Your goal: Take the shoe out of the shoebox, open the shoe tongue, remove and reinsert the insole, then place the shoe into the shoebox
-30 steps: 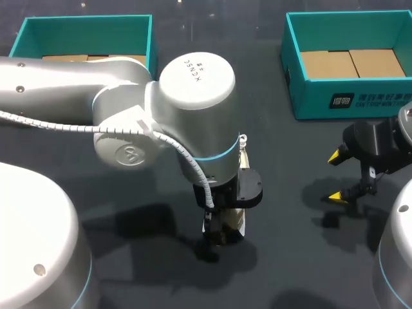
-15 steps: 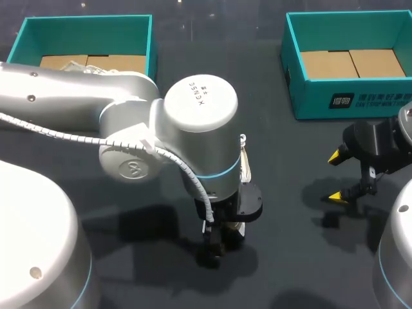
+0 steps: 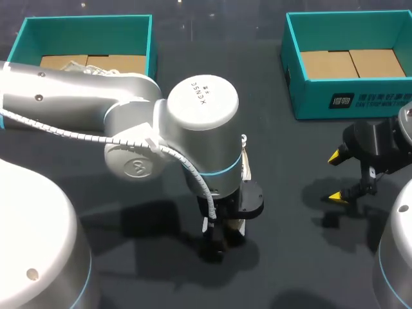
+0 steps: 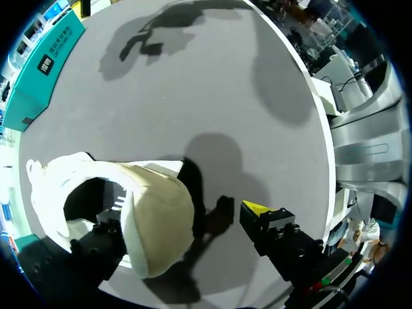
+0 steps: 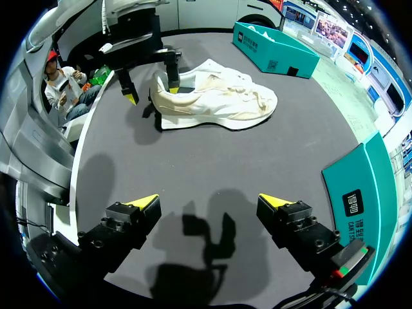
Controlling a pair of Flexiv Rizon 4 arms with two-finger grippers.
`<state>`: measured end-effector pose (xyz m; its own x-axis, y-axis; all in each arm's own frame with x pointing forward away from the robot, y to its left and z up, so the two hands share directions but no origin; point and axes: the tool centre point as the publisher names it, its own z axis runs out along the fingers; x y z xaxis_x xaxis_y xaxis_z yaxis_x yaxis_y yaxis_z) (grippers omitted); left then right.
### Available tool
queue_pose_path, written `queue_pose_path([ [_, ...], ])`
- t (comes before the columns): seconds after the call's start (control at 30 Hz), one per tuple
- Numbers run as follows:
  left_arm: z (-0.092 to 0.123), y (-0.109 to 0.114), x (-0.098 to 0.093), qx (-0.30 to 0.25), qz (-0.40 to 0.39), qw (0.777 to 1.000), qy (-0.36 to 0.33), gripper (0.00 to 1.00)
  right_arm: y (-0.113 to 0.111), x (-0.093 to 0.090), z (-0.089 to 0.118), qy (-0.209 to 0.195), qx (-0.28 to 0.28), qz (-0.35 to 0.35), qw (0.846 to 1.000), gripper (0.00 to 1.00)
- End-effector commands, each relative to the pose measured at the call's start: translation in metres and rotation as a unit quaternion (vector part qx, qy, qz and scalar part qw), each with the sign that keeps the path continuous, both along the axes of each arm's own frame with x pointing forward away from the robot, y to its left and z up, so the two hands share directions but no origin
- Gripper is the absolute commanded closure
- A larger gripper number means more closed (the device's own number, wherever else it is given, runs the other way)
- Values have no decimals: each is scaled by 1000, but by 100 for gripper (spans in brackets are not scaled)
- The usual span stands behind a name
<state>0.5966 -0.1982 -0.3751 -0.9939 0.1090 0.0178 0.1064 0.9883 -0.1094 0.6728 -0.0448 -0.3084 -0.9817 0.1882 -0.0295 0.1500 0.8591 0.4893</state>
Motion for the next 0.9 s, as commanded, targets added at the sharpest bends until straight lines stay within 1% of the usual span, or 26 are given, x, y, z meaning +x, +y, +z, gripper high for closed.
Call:
queue_pose_path([
  [0.03,-5,-3,-2,2,-3,1000,0,52,0,-1,0,-1,-1,0,1000,0],
  [0.1,-6,-2,-3,3,-4,1000,1,60,0,-1,0,-1,-1,0,1000,0],
  [0.2,-7,0,-4,8,-7,1000,4,68,0,-1,0,-1,-1,0,1000,0],
  [0.27,-8,1,-5,17,-15,1000,6,76,0,-1,0,-1,-1,0,1000,0],
  [0.3,-9,2,-6,20,-15,1000,6,82,0,-1,0,-1,-1,0,1000,0],
  [0.33,-10,2,-6,23,-17,1000,8,100,0,-1,0,-1,-1,0,1000,0],
  [0.5,-8,6,-5,31,-17,999,13,100,0,-1,0,-1,-1,0,1000,0],
  [0.63,0,8,-2,33,-14,999,19,100,0,-1,0,-1,-1,0,1000,0],
  [0.73,11,11,2,31,-9,999,20,100,0,-1,0,-1,-1,0,1000,0],
  [0.9,40,21,15,28,0,999,23,100,0,-1,0,-1,-1,0,1000,0],
])
